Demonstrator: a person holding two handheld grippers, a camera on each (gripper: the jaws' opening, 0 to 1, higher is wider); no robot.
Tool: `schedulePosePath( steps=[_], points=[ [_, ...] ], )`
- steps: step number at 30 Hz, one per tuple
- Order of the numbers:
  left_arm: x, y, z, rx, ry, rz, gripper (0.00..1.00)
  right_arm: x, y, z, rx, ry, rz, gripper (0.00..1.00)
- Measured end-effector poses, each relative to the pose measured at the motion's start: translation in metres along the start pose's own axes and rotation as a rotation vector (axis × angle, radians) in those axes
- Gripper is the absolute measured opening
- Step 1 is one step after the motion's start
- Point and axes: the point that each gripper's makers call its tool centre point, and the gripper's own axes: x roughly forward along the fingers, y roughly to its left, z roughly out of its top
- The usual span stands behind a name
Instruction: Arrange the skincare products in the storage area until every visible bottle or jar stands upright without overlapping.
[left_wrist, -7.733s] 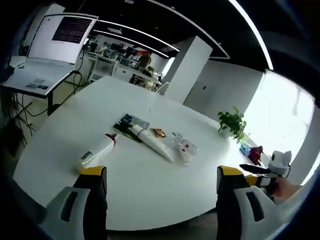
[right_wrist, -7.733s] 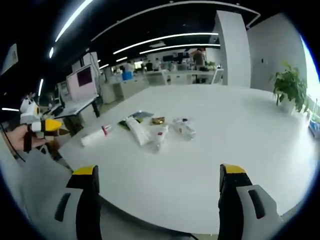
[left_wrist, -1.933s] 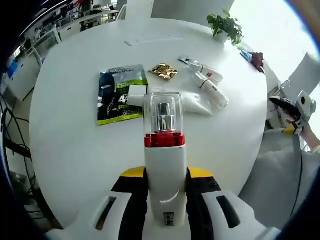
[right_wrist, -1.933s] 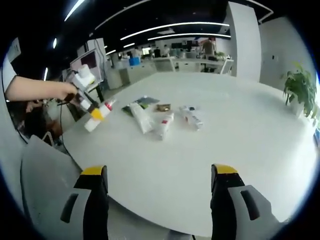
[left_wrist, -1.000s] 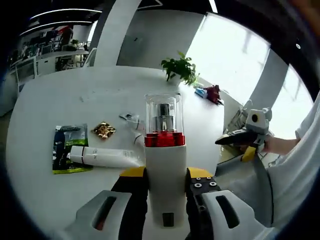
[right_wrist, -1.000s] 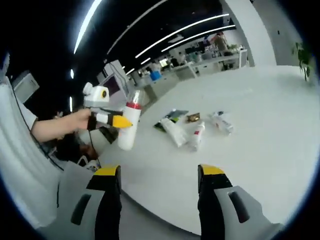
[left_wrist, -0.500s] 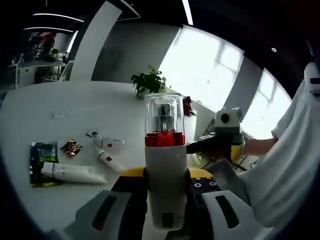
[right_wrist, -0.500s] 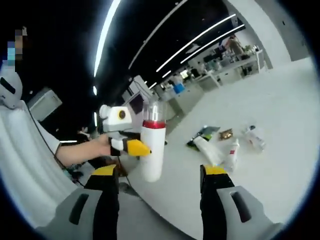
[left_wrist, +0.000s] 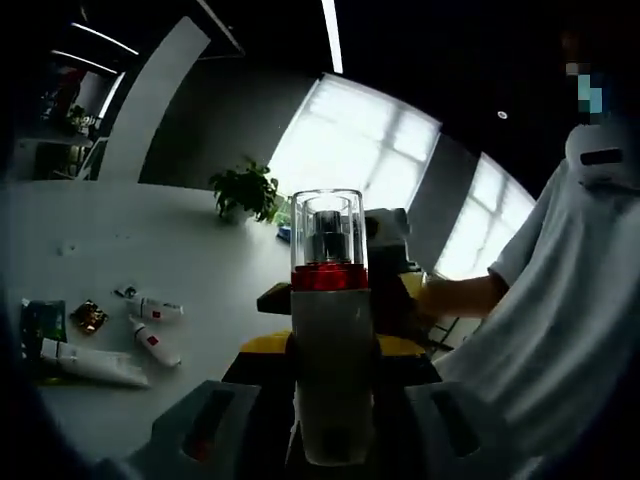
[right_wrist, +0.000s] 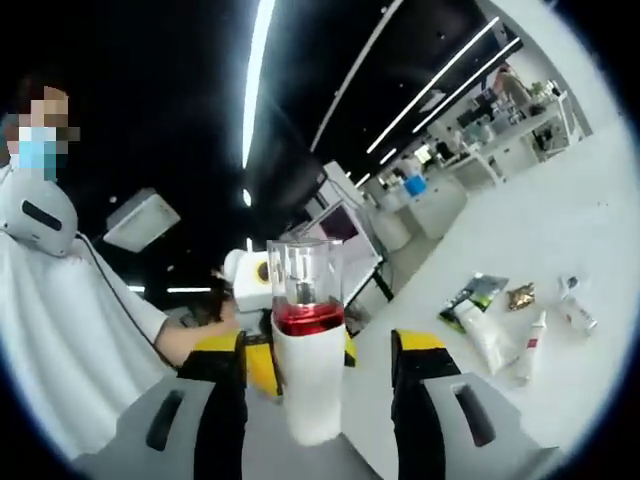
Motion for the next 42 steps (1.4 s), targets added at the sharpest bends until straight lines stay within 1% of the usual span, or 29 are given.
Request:
schedulePosePath(
  steps=[3, 6, 8, 10, 11, 12, 14, 16, 19, 21, 22, 24, 29, 35, 39, 42],
  points=[
    [0.002, -0.007, -0.001, 0.003, 0.002, -0.007, 0.29, 0.003, 0.006, 0.002, -0.019, 0.024, 0.035, 0.45],
    [0.003, -0.01, 0.0, 0.002, -0.001, -0.011, 0.29, 0.004, 0.006, -0.004, -0.032, 0.059, 0.047, 0.43],
    [0.004, -0.012, 0.001, 0.001, -0.007, -0.016, 0.29, 0.003, 0.007, -0.009, -0.034, 0.082, 0.056, 0.38],
    [0.005, -0.013, 0.002, -0.002, -0.008, -0.02, 0.29, 0.002, 0.014, -0.008, -0.028, 0.077, 0.088, 0.33],
    [0.005, -0.014, 0.002, -0.005, -0.008, -0.019, 0.3, 0.001, 0.016, -0.008, -0.038, 0.075, 0.097, 0.31],
    [0.005, -0.014, 0.001, -0.008, -0.008, -0.022, 0.29, 0.002, 0.016, -0.006, -0.094, 0.068, 0.09, 0.31],
    [0.007, -0.015, 0.001, 0.001, -0.008, -0.022, 0.29, -0.001, 0.019, -0.009, -0.097, 0.076, 0.088, 0.3],
    [0.01, -0.015, 0.001, 0.01, -0.002, -0.025, 0.29, -0.002, 0.018, -0.008, -0.124, 0.073, 0.091, 0.3],
    [0.014, -0.014, 0.0, 0.029, 0.019, -0.024, 0.29, -0.004, 0.017, -0.008, -0.185, 0.079, 0.088, 0.29],
    [0.017, -0.012, -0.003, 0.065, 0.045, -0.014, 0.29, -0.006, 0.015, -0.01, -0.241, 0.101, 0.082, 0.29],
    [0.019, -0.012, -0.004, 0.074, 0.054, -0.013, 0.29, -0.007, 0.014, -0.01, -0.248, 0.106, 0.081, 0.29],
    [0.022, -0.011, -0.005, 0.066, 0.059, -0.013, 0.29, -0.01, 0.012, -0.011, -0.262, 0.114, 0.074, 0.29],
    [0.034, -0.003, -0.005, 0.089, 0.066, -0.002, 0.29, -0.018, -0.001, -0.01, -0.282, 0.126, 0.034, 0.3],
    [0.055, 0.015, -0.013, 0.162, 0.124, 0.027, 0.29, -0.032, -0.028, -0.014, -0.309, 0.187, -0.041, 0.3],
    [0.071, 0.024, -0.019, 0.189, 0.16, 0.029, 0.29, -0.041, -0.043, -0.016, -0.337, 0.229, -0.078, 0.3],
    [0.078, 0.03, -0.022, 0.207, 0.182, 0.033, 0.29, -0.047, -0.054, -0.017, -0.358, 0.256, -0.104, 0.3]
  ],
)
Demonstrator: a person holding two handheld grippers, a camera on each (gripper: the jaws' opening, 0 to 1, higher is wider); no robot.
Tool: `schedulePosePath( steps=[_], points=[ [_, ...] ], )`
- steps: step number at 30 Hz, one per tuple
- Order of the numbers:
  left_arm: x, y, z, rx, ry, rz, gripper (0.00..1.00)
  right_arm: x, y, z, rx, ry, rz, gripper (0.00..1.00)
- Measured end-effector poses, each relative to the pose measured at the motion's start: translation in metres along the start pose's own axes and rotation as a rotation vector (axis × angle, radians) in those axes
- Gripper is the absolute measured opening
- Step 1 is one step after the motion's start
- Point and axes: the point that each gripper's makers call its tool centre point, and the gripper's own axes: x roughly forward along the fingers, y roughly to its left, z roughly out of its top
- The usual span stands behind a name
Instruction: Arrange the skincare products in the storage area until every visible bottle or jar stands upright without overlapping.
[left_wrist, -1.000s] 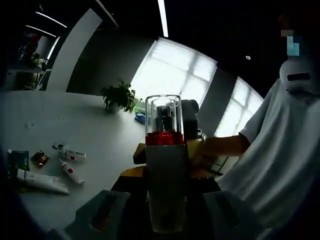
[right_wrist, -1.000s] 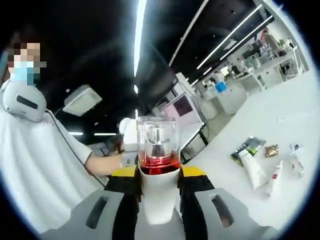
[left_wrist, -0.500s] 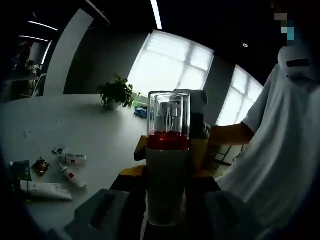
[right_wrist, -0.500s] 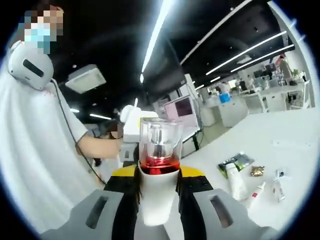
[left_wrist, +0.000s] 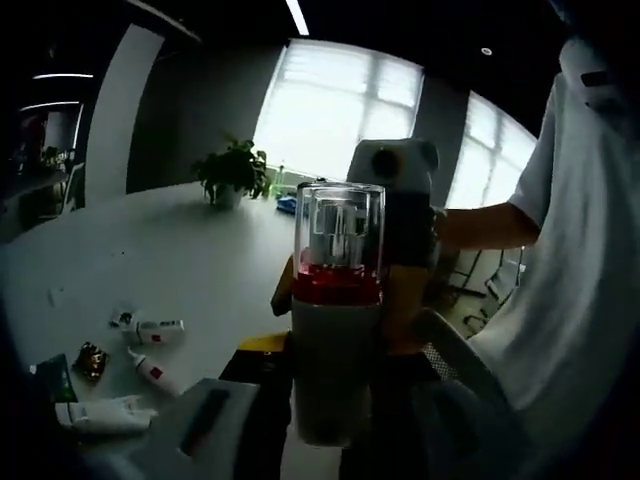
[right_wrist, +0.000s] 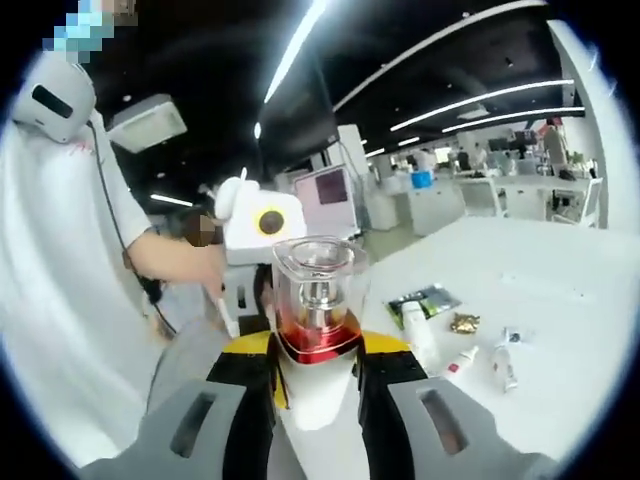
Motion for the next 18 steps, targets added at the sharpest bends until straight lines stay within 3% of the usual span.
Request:
schedulePosePath(
  steps=[11, 18],
  points=[
    [0.04, 0.02, -0.015, 0.08, 0.113, 0.024, 0.29, -0.008, -0.037, -0.027, -0.058, 0.128, -0.081, 0.31],
    [0.056, 0.059, -0.035, 0.093, 0.147, 0.048, 0.29, -0.011, -0.068, -0.043, -0.095, 0.189, -0.183, 0.31]
  ],
)
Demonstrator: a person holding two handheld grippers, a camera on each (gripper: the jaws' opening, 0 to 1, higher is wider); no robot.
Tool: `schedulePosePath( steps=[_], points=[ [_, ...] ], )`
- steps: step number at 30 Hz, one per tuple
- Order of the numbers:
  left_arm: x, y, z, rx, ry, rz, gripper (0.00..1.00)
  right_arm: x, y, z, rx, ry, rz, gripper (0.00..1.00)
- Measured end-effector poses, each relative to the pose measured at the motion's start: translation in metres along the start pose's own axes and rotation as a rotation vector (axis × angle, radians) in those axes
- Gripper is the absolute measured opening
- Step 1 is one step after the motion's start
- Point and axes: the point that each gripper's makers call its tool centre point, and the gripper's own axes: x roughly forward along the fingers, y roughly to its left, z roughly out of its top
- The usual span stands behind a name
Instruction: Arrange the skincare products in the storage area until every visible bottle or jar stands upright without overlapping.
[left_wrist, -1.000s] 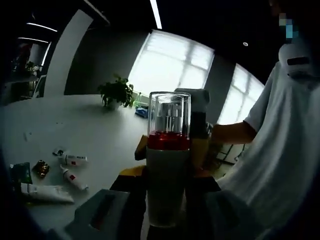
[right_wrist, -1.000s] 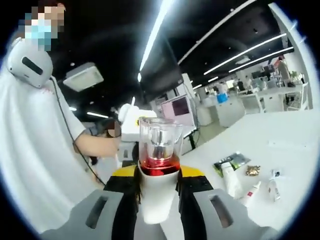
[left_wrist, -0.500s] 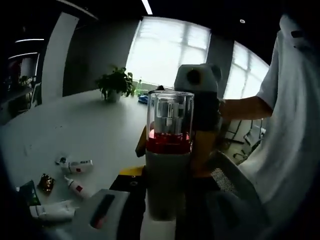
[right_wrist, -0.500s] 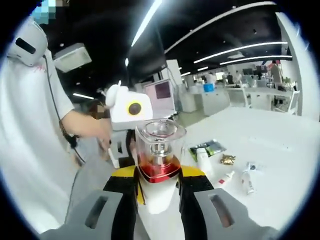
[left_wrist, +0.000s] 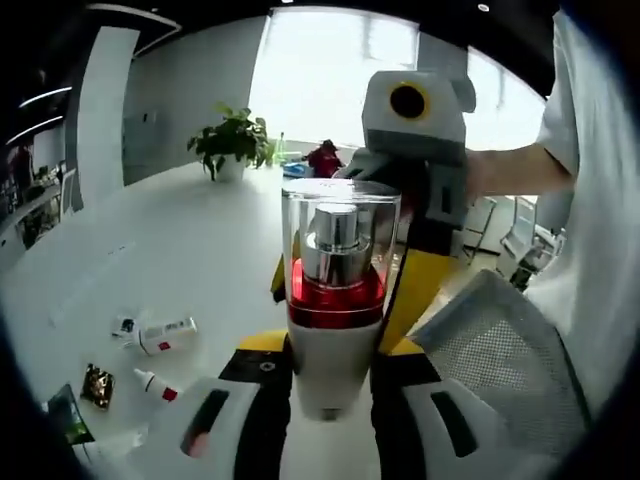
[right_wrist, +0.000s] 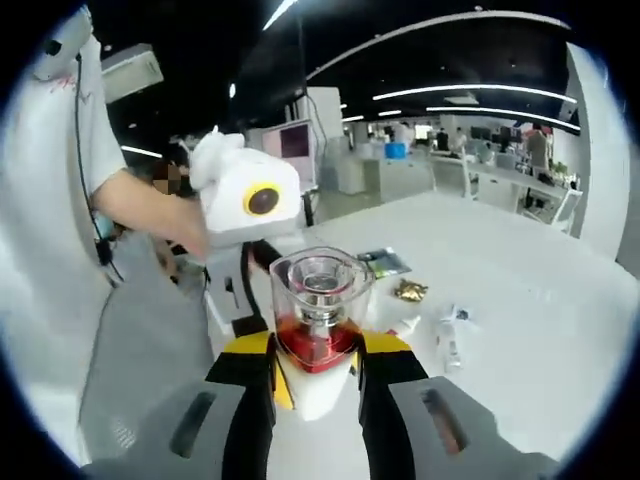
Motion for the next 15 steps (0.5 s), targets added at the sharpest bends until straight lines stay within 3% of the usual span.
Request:
schedulePosePath(
  steps=[9, 15],
  points=[
    [0.027, 0.028, -0.009, 0.015, 0.012, 0.003, 0.29, 0.005, -0.029, -0.019, -0.034, 0.04, -0.134, 0.3],
    [0.047, 0.041, -0.01, 0.092, 0.014, -0.018, 0.29, 0.0, -0.048, -0.033, -0.022, 0.049, -0.214, 0.3]
  ],
)
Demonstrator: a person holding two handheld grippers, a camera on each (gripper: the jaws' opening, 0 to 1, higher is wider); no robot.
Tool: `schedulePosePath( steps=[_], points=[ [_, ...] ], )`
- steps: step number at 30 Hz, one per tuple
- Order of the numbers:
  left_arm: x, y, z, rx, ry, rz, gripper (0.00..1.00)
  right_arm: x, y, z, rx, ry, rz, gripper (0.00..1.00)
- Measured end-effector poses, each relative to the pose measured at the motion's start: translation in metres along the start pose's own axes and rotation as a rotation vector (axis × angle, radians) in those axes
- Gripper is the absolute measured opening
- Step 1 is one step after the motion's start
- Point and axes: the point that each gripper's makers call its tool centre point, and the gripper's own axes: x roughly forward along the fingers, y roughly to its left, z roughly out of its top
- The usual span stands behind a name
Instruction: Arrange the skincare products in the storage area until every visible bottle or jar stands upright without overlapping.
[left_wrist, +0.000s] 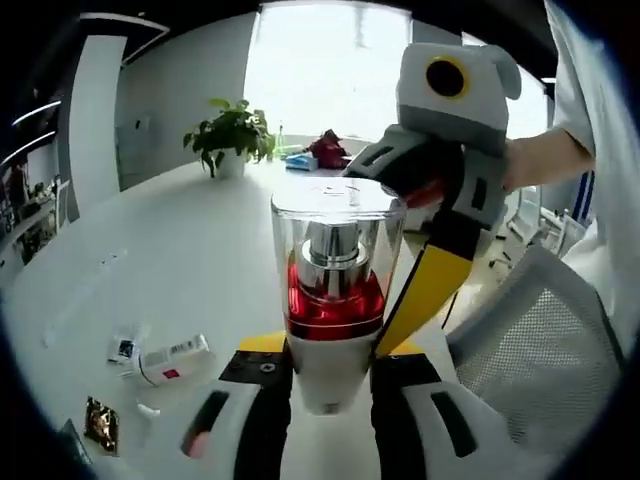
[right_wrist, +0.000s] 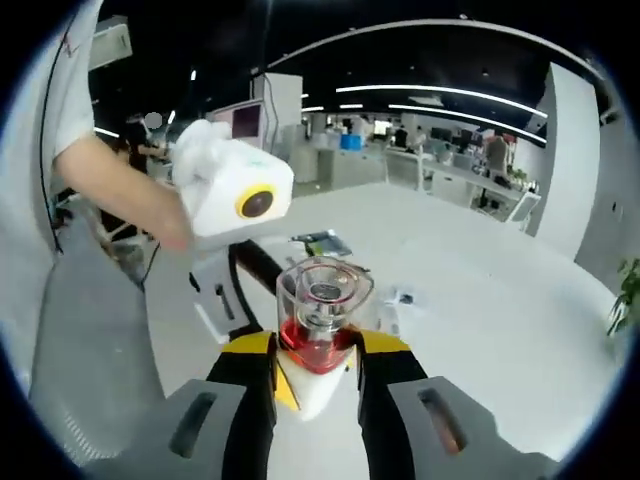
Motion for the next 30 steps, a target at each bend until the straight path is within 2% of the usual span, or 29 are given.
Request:
schedulePosePath(
  steps=[6, 10, 11, 20, 22, 30],
  points=[
    [0.018, 0.005, -0.001, 0.091, 0.006, -0.029, 0.29, -0.001, -0.014, -0.011, 0.015, 0.001, -0.056, 0.3],
    [0.029, 0.008, -0.001, 0.141, 0.029, -0.067, 0.29, -0.001, -0.021, -0.018, 0.049, 0.0, -0.132, 0.3],
    [0.031, 0.007, 0.003, 0.149, 0.013, -0.076, 0.29, -0.002, -0.026, -0.017, 0.062, -0.02, -0.167, 0.3],
    [0.041, 0.018, 0.011, 0.16, -0.006, -0.089, 0.29, -0.003, -0.042, -0.018, 0.07, -0.036, -0.215, 0.3],
    [0.043, 0.024, 0.013, 0.157, -0.014, -0.089, 0.29, -0.003, -0.046, -0.019, 0.072, -0.041, -0.218, 0.3],
    [0.049, 0.028, 0.017, 0.161, -0.035, -0.099, 0.29, -0.002, -0.059, -0.019, 0.071, -0.058, -0.212, 0.3]
  ],
)
